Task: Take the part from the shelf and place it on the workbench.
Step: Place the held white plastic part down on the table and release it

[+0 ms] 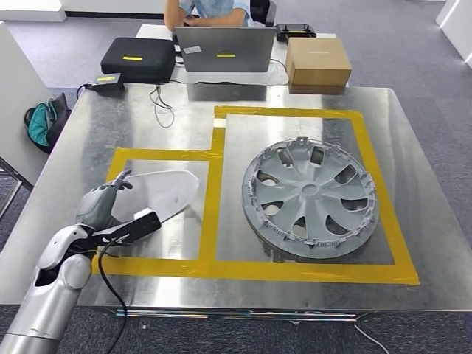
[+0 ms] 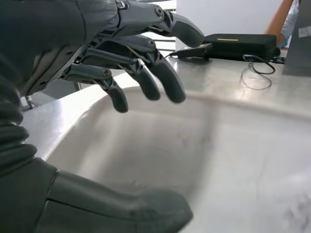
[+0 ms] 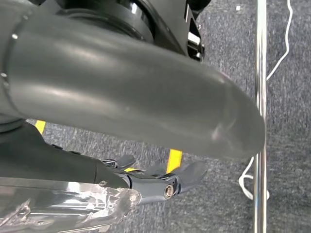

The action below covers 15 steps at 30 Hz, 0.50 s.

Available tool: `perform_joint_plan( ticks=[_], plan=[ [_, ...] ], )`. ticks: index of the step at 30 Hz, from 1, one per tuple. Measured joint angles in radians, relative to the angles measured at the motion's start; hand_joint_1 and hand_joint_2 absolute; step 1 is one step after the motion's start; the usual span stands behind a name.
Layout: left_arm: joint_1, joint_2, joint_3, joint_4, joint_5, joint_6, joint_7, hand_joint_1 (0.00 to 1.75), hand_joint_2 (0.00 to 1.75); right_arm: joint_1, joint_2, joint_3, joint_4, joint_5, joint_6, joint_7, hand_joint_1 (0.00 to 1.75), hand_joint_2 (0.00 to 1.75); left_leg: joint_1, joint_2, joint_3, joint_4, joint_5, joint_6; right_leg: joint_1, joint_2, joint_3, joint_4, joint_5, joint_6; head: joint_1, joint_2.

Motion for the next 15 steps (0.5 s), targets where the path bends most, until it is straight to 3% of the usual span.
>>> perform_joint_plan(
  ticks=[4,8,12,13,15],
  plan=[
    [0.021,-0.003,0.007,-0.010,0.033,0.013,-0.038,0.00,0.00,0.005,0.007,0.000,-0.014,-0.033,0.000,0.011,0.00,0.00,-0.001,0.000,0.000,0.000,0.000,0.003,-0.002,0.001,0.004,-0.003,0.003,0.015,0.000,0.000],
    [0.075,-0.009,0.019,-0.082,0.111,0.032,-0.107,0.00,0.00,0.015,0.012,0.003,-0.017,-0.086,-0.018,0.012,0.00,0.00,-0.001,0.000,0.000,0.000,0.001,0.005,-0.003,0.001,0.006,-0.003,0.004,0.021,0.000,0.000],
    [0.145,-0.013,0.035,-0.185,0.222,0.039,-0.191,0.00,0.00,0.031,0.020,0.022,-0.021,-0.152,-0.032,0.028,0.00,0.00,0.000,0.002,0.012,-0.020,0.011,0.029,-0.006,0.000,0.010,-0.012,0.006,0.041,-0.001,0.000],
    [0.163,-0.014,0.041,-0.208,0.249,0.041,-0.210,0.00,0.00,0.037,0.020,0.029,-0.023,-0.170,-0.035,0.034,0.00,0.00,0.004,0.003,0.018,-0.032,0.019,0.032,-0.005,0.000,0.003,0.005,-0.010,0.044,0.000,0.000],
    [0.201,-0.017,0.053,-0.252,0.300,0.046,-0.247,0.00,0.00,0.048,0.021,0.047,-0.026,-0.210,-0.040,0.048,0.00,0.00,0.009,0.006,0.023,-0.043,0.027,0.033,-0.008,-0.001,-0.037,0.104,-0.075,0.050,0.001,0.000]
  ],
)
